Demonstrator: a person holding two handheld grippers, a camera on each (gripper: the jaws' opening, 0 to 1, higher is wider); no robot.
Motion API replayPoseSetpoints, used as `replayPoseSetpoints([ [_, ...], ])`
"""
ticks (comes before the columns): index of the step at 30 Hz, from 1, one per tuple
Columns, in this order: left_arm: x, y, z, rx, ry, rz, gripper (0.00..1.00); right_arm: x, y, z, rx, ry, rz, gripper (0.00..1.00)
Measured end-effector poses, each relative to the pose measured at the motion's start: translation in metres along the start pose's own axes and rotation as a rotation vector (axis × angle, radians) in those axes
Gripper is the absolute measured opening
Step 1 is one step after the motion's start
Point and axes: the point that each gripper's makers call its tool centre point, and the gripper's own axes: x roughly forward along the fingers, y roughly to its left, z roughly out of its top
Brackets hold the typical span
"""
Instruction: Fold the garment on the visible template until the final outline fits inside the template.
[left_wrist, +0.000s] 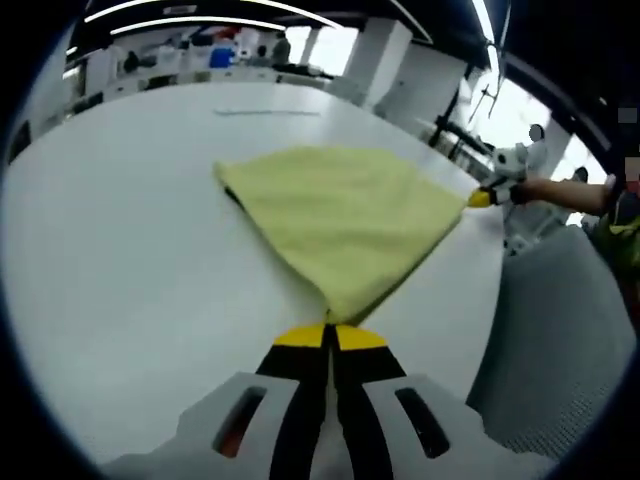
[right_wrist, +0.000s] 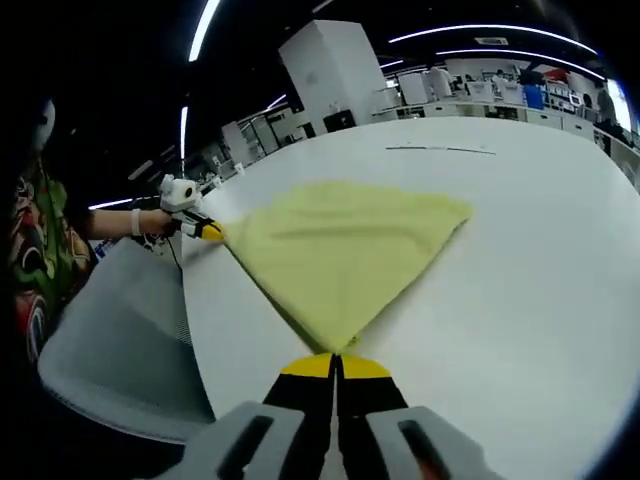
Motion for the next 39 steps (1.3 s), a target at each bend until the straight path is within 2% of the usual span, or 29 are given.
replayPoseSetpoints([
  [8,0.002,0.001,-0.001,0.000,0.005,-0.001,0.00,0.001,-0.007,-0.001,0.009,0.004,-0.005,0.00],
  [11,0.002,0.002,-0.002,-0.006,0.008,0.007,0.00,0.001,-0.011,-0.001,-0.022,-0.001,-0.024,0.00],
  [15,-0.003,0.003,0.000,-0.015,-0.008,0.012,0.01,-0.003,-0.014,0.000,-0.015,-0.014,-0.039,0.00],
  [17,-0.008,0.006,0.002,-0.008,-0.017,0.027,0.06,-0.006,-0.015,0.002,-0.015,-0.025,-0.046,0.00],
  [20,-0.015,0.009,0.009,0.001,-0.047,0.052,0.18,-0.011,-0.018,0.008,-0.022,-0.047,-0.073,0.07],
  [22,-0.019,0.009,0.020,0.006,-0.089,0.065,0.30,-0.014,-0.016,0.013,-0.029,-0.068,-0.087,0.16],
  [23,-0.021,0.008,0.025,0.004,-0.107,0.071,0.39,-0.016,-0.016,0.017,-0.039,-0.086,-0.098,0.21],
  [26,-0.025,0.007,0.036,0.036,-0.135,0.091,0.57,-0.020,-0.015,0.025,-0.068,-0.117,-0.121,0.40],
  [31,-0.027,0.002,0.050,0.047,-0.169,0.099,0.68,-0.024,-0.011,0.032,-0.084,-0.139,-0.137,0.59],
  [35,-0.029,-0.001,0.053,0.056,-0.183,0.099,0.77,-0.028,-0.011,0.033,-0.094,-0.141,-0.148,0.72],
  [37,-0.031,-0.001,0.053,0.056,-0.178,0.101,0.82,-0.031,-0.011,0.035,-0.105,-0.148,-0.165,0.82],
  [39,-0.032,-0.001,0.052,0.057,-0.180,0.117,0.93,-0.034,-0.012,0.039,-0.117,-0.165,-0.184,0.95],
])
